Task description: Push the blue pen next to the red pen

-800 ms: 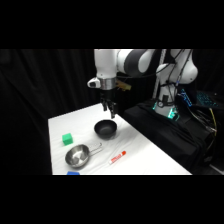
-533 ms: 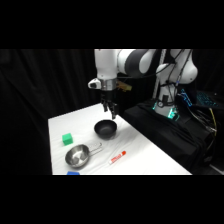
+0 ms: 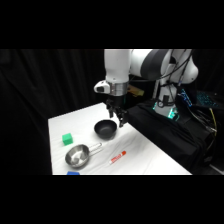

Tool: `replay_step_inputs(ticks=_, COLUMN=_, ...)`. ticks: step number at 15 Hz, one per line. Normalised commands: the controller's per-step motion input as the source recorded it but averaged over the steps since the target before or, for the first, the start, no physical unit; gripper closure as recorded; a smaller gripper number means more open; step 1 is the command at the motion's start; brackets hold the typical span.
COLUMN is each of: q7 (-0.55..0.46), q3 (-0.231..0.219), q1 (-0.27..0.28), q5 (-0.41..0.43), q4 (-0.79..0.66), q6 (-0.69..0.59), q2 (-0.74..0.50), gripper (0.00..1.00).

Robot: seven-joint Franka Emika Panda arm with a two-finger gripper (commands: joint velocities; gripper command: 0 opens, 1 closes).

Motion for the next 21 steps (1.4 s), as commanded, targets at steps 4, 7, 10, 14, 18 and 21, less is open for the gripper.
replay_step_inputs(ticks=4, q7=0.48, q3=0.077, q1=0.133, q5=-0.145, q4=0.38, q6=-0.11, q2=0.35, gripper=0.00)
replay_step_inputs(ticks=7, q7=0.33, q3=0.035, q1=0.174, q5=-0.100, q4=0.48, q6=-0.11, q2=0.48, gripper=0.00)
replay_step_inputs(ticks=10, q7=0.20, q3=0.009, q1=0.201, q5=-0.052, q4=0.56, q6=-0.11, q2=0.52, gripper=0.00)
replay_step_inputs(ticks=14, q7=0.07, q3=-0.003, q1=0.178, q5=0.041, q4=0.53, q6=-0.06, q2=0.43, gripper=0.00)
replay_step_inputs(ticks=18, q7=-0.09, q3=0.039, q1=0.064, q5=0.228, q4=0.42, q6=0.12, q2=0.38, gripper=0.00)
replay_step_inputs(ticks=21, q7=-0.22, q3=0.087, q1=-0.011, q5=0.318, q4=0.32, q6=0.30, q2=0.40, gripper=0.00)
